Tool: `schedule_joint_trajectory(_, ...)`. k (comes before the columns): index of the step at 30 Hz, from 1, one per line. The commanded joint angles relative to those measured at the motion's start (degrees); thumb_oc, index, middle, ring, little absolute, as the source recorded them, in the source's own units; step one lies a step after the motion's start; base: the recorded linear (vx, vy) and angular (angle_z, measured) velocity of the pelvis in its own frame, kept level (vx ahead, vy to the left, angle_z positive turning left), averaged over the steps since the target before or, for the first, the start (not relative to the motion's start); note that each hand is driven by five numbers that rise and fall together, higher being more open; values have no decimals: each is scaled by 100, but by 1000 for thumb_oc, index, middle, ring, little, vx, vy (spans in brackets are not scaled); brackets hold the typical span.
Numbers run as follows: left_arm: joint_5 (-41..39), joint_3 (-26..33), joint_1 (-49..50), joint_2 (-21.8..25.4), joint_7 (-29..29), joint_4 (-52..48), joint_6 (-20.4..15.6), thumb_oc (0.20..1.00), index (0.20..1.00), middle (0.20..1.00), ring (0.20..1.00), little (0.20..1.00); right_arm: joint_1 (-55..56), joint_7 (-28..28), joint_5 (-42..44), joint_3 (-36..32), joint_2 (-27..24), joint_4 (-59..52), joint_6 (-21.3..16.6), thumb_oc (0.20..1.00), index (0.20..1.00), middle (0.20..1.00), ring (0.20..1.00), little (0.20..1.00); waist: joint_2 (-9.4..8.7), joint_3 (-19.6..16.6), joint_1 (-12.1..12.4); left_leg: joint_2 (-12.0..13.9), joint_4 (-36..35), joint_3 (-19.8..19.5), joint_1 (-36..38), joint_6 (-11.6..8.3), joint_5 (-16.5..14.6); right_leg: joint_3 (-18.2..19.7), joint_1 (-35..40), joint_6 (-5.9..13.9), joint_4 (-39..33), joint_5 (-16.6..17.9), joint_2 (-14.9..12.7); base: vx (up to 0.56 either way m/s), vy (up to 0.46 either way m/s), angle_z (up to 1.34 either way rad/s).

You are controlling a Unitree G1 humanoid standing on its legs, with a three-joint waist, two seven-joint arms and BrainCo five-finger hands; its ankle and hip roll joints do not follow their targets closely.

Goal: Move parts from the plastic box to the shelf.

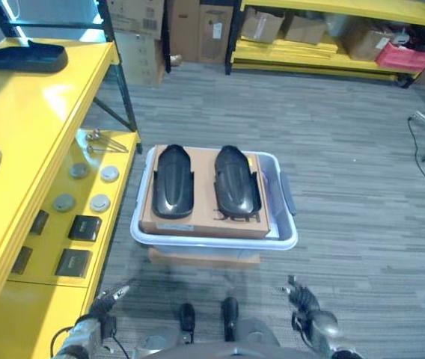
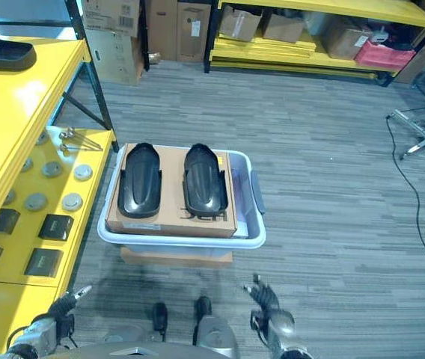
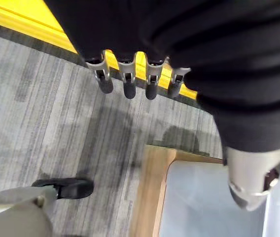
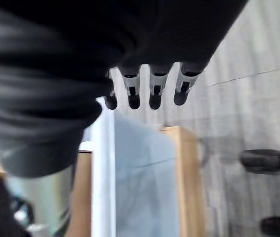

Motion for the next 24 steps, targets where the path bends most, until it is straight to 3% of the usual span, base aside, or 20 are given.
schedule_joint_trajectory(1, 144, 84, -18, -214, 57, -8, 29, 1000, 1000, 1000, 1000, 1000, -126, -521, -223, 151, -700, -1128, -83, 1000, 1000, 1000, 1000, 1000, -45, 45, -67, 531, 230, 214, -149, -179, -277, 101, 156, 14, -213, 257, 57, 112, -12, 23)
schedule_joint_trajectory(2, 190, 111, 92, -254, 39, 19, 8, 1000, 1000, 1000, 1000, 1000, -118, -638, -412, 76, -771, -1755, -155, 1000, 1000, 1000, 1000, 1000, -60, 52, -100, 536, 220, 259, -135, -170, -292, 101, 156, 7, -221, 252, 62, 80, -4, 8)
schedule_joint_trajectory(5, 231, 236, 240, -301, 2, -12, 64, 1000, 1000, 1000, 1000, 1000, -77, -711, -520, -130, -940, -2869, 210, 1000, 1000, 1000, 1000, 1000, -69, 80, -158, 523, 260, 335, -139, -130, -355, 118, 109, 4, -160, 206, 73, 92, 8, -4)
schedule_joint_trajectory(8, 334, 214, 327, -328, -23, 37, 35, 1000, 1000, 1000, 1000, 1000, -219, -778, -617, -225, -1176, -3226, 372, 1000, 1000, 1000, 1000, 1000, -77, 134, -146, 508, 342, 357, -180, -106, -406, 110, 46, 2, -95, 186, 55, 91, 5, -7)
schedule_joint_trajectory(13, 381, -108, 205, -243, -98, 139, -157, 1000, 1000, 1000, 1000, 1000, -1158, -1000, -408, -112, -1680, -2693, 686, 1000, 1000, 1000, 1000, 1000, -51, 355, 69, 502, 399, 258, -409, -131, -371, 28, -120, 4, -42, 187, -3, 10, -7, 0)
schedule_joint_trajectory(15, 257, -318, -58, -97, -219, 129, -255, 1000, 1000, 1000, 1000, 1000, -2095, -1082, -580, 136, -1929, -2082, 993, 1000, 1000, 1000, 1000, 1000, -13, 549, 224, 489, 419, 168, -624, -163, -322, -21, -264, -2, -39, 195, -35, -141, -30, 6)
schedule_joint_trajectory(16, 201, -452, -301, 2, -305, 70, -319, 1000, 1000, 1000, 1000, 1000, -2777, -1217, -854, 414, -2186, -1555, 988, 1000, 1000, 1000, 1000, 1000, 25, 729, 327, 475, 452, 96, -831, -179, -273, -62, -404, -13, -28, 210, -52, -198, -33, 10)
schedule_joint_trajectory(24, -28, -1007, -961, 155, -413, -348, -346, 1000, 1000, 1000, 1000, 1000, -4656, -1374, -368, 1118, -2849, -573, 1039, 1000, 1000, 1000, 1000, 1000, 231, 1334, 572, 444, 558, -163, -1570, -229, -49, -264, -1055, -78, 260, 158, -92, -139, 5, 27)
